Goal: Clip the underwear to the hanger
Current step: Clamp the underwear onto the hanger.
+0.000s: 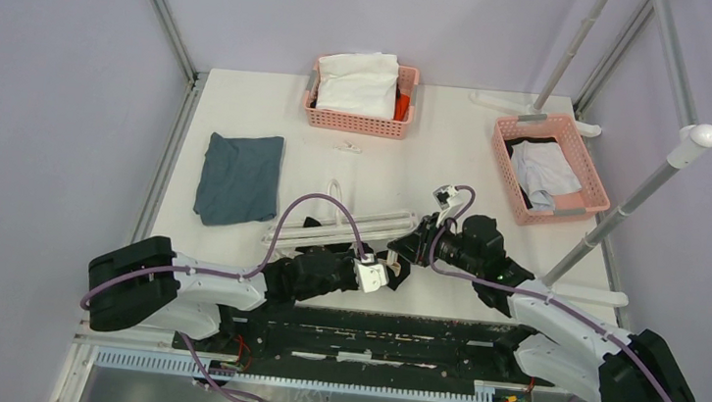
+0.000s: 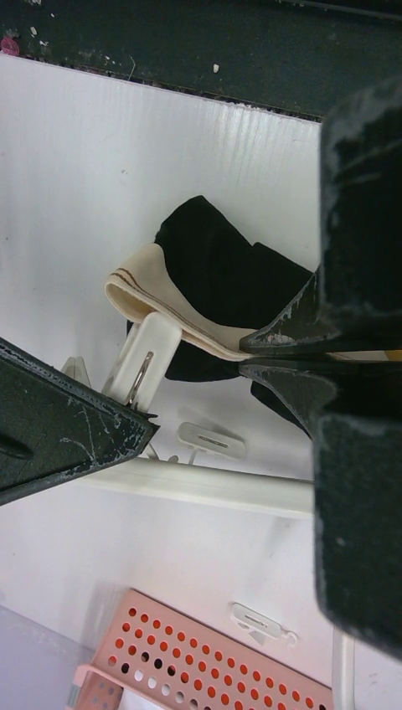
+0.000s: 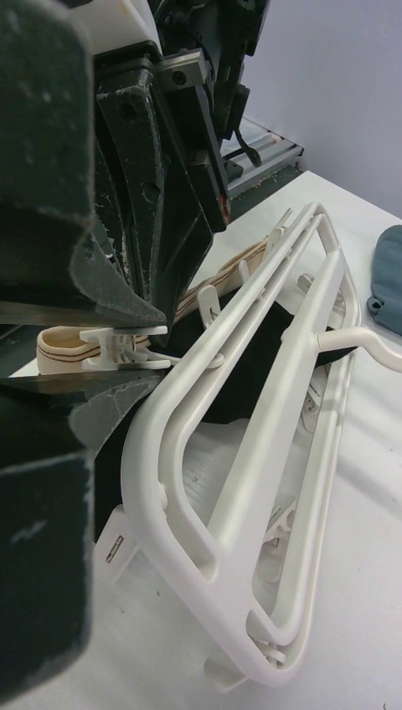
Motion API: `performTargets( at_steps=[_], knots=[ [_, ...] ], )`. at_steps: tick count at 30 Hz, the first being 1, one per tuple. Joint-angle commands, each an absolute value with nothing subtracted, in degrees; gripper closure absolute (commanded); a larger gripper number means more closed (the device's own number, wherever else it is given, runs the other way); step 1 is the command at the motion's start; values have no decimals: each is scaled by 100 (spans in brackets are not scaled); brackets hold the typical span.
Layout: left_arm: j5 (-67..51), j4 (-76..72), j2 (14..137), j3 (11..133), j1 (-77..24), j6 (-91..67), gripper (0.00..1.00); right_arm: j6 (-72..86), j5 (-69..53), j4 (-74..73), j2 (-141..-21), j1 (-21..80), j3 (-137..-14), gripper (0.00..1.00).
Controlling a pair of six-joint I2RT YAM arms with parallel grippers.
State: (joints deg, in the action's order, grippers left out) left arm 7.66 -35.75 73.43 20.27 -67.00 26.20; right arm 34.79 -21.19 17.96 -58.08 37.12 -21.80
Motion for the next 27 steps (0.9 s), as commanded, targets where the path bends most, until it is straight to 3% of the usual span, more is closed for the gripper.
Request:
performTargets(
  at_steps=[1, 27],
  knots=[
    [875, -3995, 7194, 2052, -6735, 2496, 97, 3410, -2249, 2090, -5601, 3751, -2181, 88],
    [1143, -4123, 7695, 2271, -6879, 2737, 97, 3445, -2101, 2168, -5460, 3757, -2059, 88]
  ],
)
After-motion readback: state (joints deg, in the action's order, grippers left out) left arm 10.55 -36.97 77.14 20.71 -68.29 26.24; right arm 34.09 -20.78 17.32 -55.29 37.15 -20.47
